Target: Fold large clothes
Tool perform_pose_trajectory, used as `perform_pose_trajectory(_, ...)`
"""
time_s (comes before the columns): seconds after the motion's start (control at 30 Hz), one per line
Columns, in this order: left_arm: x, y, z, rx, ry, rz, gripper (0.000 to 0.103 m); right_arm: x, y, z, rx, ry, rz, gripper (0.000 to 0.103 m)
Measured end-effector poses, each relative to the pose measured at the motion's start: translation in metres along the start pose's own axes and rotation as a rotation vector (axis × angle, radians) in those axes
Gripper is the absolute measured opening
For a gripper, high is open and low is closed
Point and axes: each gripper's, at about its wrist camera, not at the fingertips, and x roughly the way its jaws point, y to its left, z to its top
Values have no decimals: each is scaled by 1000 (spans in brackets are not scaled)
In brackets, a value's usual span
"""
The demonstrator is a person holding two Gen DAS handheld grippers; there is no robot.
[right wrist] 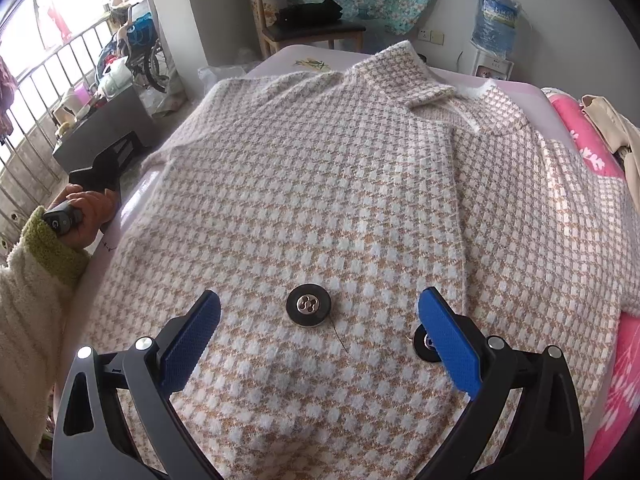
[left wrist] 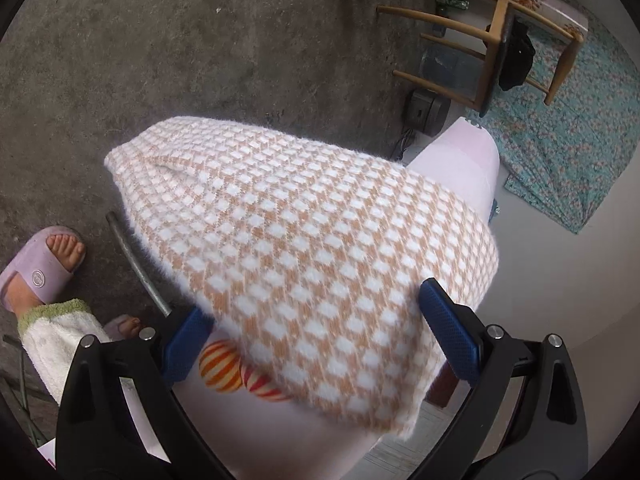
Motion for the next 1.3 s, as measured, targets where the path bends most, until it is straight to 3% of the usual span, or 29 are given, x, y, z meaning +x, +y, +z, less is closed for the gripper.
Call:
perform_pose_trajectory(0.1, 5, 0, 11, -15, -25, 13, 91, 2, -2, 1, 8, 2, -7, 97)
perform_pose_trajectory(0.17, 6, 0, 15, -26, -44, 32, 77, 3, -4, 1, 14, 3, -10, 97)
perform_pose_trajectory(0.23, 4, -1, 17, -26, -76, 61, 54, 2, -5, 0, 20, 0, -13, 97)
perform_pose_trajectory(0.27, 1, -4, 18, -16, -96, 74, 49, 1, -6, 0, 22, -3, -17, 97)
perform_pose_trajectory(0.33, -9, -12, 15, 22, -145, 111, 26, -2, -8, -2, 23, -9, -25, 97)
perform_pose_trajectory(0.4, -23, -31, 9, 108, -228, 162, 18, -6, -11, -3, 25, -15, -31, 97)
perform_pose_trajectory(0.53, -55, -93, -25, 378, -407, 304, 10, -13, -16, -7, 36, -24, -37, 97)
perform_pose_trajectory(0.63, -67, -156, -79, 660, -551, 427, 10, -19, -19, -12, 44, -31, -41, 97)
perform_pose_trajectory(0.73, -59, -219, -170, 1055, -690, 556, 10, -26, -23, -20, 53, -34, -56, 97)
perform_pose_trajectory(0.8, -43, -241, -239, 1320, -716, 586, 10, -30, -27, -26, 64, -32, -69, 97)
perform_pose_trajectory(0.87, -19, -246, -301, 1532, -651, 595, 12, -35, -31, -32, 79, -35, -83, 97)
perform_pose_trajectory(0.97, 18, -229, -357, 1651, -441, 611, 21, -44, -41, -41, 113, -43, -100, 97)
perform_pose_trajectory(1.1, 60, -171, -385, 1649, -177, 643, 60, -53, -58, -54, 163, -39, -119, 97)
perform_pose_trajectory(1.2, 73, -125, -383, 1621, -104, 698, 74, -52, -71, -63, 189, -10, -120, 97)
perform_pose_trajectory(1.3, 70, -86, -370, 1548, -52, 744, 78, -46, -82, -72, 207, 21, -121, 97)
